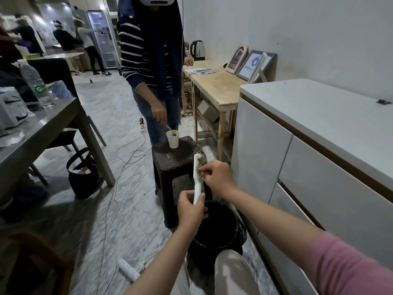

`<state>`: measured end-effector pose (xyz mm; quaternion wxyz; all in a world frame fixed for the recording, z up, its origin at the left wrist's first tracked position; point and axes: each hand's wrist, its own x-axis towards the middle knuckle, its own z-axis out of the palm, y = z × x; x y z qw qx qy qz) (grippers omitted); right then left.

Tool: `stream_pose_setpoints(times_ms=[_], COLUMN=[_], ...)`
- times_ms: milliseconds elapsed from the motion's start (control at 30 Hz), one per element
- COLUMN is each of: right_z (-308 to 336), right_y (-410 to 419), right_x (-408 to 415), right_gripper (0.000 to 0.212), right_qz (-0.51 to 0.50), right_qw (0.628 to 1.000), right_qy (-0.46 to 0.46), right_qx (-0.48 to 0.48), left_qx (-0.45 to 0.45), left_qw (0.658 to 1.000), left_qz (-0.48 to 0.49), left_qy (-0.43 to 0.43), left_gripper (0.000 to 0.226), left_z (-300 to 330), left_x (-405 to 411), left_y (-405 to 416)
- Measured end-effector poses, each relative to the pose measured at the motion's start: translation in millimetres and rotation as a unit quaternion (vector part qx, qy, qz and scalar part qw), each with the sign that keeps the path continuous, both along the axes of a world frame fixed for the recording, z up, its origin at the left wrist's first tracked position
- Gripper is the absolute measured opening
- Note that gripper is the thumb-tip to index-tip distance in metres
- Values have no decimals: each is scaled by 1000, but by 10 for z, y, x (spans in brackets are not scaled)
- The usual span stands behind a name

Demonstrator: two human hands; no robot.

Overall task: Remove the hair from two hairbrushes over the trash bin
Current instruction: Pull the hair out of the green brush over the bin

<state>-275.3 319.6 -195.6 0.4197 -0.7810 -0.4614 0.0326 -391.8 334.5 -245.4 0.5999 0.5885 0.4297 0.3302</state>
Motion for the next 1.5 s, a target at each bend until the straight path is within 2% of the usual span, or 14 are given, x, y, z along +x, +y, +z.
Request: stream_pose_setpoints(times_ms=[200, 333, 400, 467, 567, 667, 767, 867, 1033, 1200, 1333, 1500], right_z=[-21, -29, -37, -18, 42, 104, 116, 42, -50, 5, 39, -39], right_y=[-11, 19, 40, 19, -35, -71, -94, -98, -122, -203, -301, -359], right_x=[-31, -34, 19, 57, 76, 115, 187, 280, 326, 472, 618, 701], right_gripper=[23, 15, 23, 22, 29, 35, 33, 31, 30, 29, 27, 28], right_qz=[21, -33, -48, -29, 17, 46, 70, 54, -10, -42, -56, -69], right_qw=[999, 996, 986, 972, 962, 952, 914, 877, 828, 759, 759, 766], right_qy=[-15, 83, 122, 114, 120, 245, 392, 477, 548, 608, 606, 599], right_qx=[-23, -29, -105, -203, -243, -176, -76, 18, 117, 227, 233, 224], left_qx=[-39, -61, -57, -45, -34, -40, -59, -65, -83, -177, -228, -233], left_qw=[999, 998, 998, 999, 999, 999, 998, 997, 996, 979, 954, 932], left_qz=[8, 26, 35, 30, 22, 24, 29, 32, 29, 99, 196, 277], left_qy=[-17, -19, -14, -8, -1, 4, -1, -5, -5, 11, 13, 16], left_gripper=[13, 14, 14, 13, 13, 13, 12, 12, 14, 21, 30, 29], left_z=[-40, -50, -67, -80, -92, -119, -148, -140, -46, -54, -119, -87], left_x=[-1, 6, -3, -10, -10, -9, -13, -15, 39, -21, -138, -271], left_y=[84, 119, 153, 175, 189, 193, 194, 201, 202, 357, 516, 656])
